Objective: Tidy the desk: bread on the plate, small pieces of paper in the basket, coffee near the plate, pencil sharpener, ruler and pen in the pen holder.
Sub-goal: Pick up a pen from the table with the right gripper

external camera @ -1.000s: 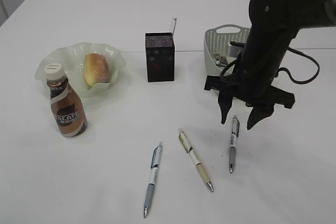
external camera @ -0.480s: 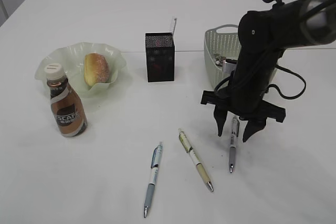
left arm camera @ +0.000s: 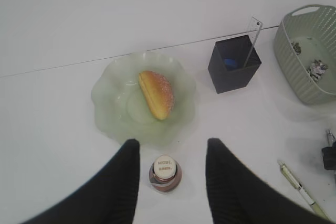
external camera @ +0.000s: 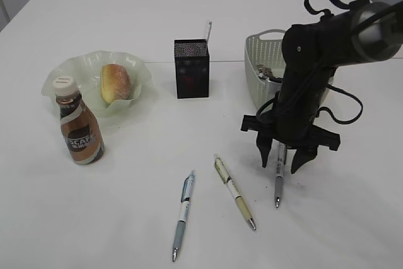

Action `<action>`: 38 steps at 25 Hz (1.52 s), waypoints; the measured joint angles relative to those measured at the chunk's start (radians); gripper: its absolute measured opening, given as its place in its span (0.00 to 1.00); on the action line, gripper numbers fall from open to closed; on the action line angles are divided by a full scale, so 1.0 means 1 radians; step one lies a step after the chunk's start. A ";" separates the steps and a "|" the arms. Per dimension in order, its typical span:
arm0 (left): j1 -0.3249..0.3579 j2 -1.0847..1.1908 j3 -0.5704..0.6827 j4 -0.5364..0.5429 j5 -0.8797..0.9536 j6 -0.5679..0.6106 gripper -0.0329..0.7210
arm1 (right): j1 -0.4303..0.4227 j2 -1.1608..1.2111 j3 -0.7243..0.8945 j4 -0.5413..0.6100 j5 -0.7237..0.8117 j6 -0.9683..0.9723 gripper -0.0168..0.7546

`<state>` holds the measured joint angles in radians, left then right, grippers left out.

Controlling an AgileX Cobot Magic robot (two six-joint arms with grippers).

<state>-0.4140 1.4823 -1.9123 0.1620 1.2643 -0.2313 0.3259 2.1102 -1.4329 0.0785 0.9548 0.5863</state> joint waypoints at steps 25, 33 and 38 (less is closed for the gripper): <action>0.000 0.001 0.000 0.001 0.000 0.000 0.45 | 0.000 0.002 0.000 -0.023 -0.005 0.000 0.48; 0.000 0.019 0.000 0.001 0.000 0.000 0.45 | 0.000 0.008 0.000 -0.027 -0.005 0.000 0.46; 0.000 0.033 0.000 0.001 0.000 0.000 0.45 | 0.000 0.008 0.000 -0.034 -0.005 0.000 0.46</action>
<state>-0.4140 1.5154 -1.9123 0.1628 1.2643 -0.2313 0.3259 2.1187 -1.4329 0.0449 0.9497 0.5863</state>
